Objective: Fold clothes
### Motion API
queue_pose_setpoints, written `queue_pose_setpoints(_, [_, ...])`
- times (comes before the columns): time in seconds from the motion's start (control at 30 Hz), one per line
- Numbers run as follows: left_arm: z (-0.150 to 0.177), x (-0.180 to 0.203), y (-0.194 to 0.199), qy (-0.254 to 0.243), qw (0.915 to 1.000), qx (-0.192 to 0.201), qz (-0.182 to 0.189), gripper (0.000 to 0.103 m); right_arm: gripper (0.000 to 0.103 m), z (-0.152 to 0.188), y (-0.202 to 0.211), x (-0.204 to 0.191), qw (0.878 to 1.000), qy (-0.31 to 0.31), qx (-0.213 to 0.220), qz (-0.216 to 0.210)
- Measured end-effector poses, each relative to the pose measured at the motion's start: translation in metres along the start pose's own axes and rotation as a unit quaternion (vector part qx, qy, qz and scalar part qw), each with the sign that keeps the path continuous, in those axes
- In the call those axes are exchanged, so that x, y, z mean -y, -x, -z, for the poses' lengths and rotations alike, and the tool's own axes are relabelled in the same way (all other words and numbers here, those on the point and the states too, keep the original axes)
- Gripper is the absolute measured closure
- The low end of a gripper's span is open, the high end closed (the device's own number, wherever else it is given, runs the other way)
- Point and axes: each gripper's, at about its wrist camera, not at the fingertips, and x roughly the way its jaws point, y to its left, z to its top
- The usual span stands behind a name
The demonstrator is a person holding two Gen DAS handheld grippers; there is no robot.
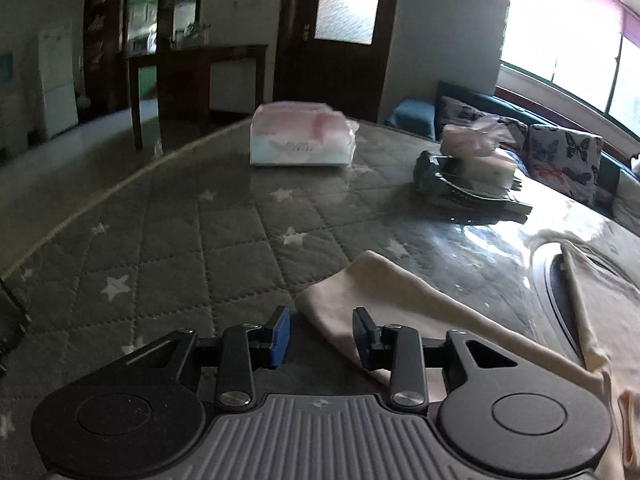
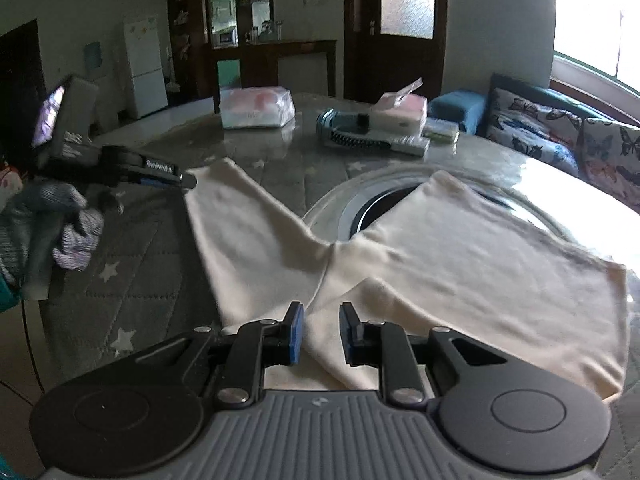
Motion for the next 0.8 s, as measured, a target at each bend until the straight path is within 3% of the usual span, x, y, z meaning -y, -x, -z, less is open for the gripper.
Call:
queue_pose_setpoints(0.07, [-0.003, -0.002, -0.005, 0.007, 1.0, -0.003, -0.002, 0.068, 0.083, -0.001, 0.006, 0.003, 1.0, -0.002, 0.006, 0.006])
queue_pose_setpoints(0.2, [-0.004, 0.001, -0.009, 0.003, 1.0, 0.002, 0.002, 0.091, 0.082, 0.003, 0.018, 0.01, 1.0, -0.009, 0.012, 0.018])
queue_pose_setpoints(0.37, [-0.008, 0.009, 0.003, 0.002, 0.9997, 0.022, 0.013, 0.098, 0.082, 0.012, 0.032, 0.022, 0.999, -0.029, 0.017, 0.037])
queue_pose_setpoints(0.6, [-0.012, 0.062, 0.059, -0.039, 0.9916, 0.06, 0.107, 0.098, 0.082, 0.029, 0.056, 0.045, 0.995, -0.068, 0.031, 0.067])
queue_pose_setpoints(0.8, [-0.006, 0.126, 0.11, -0.09, 0.9706, 0.081, 0.208, 0.098, 0.082, 0.045, 0.076, 0.064, 0.99, -0.099, 0.045, 0.09])
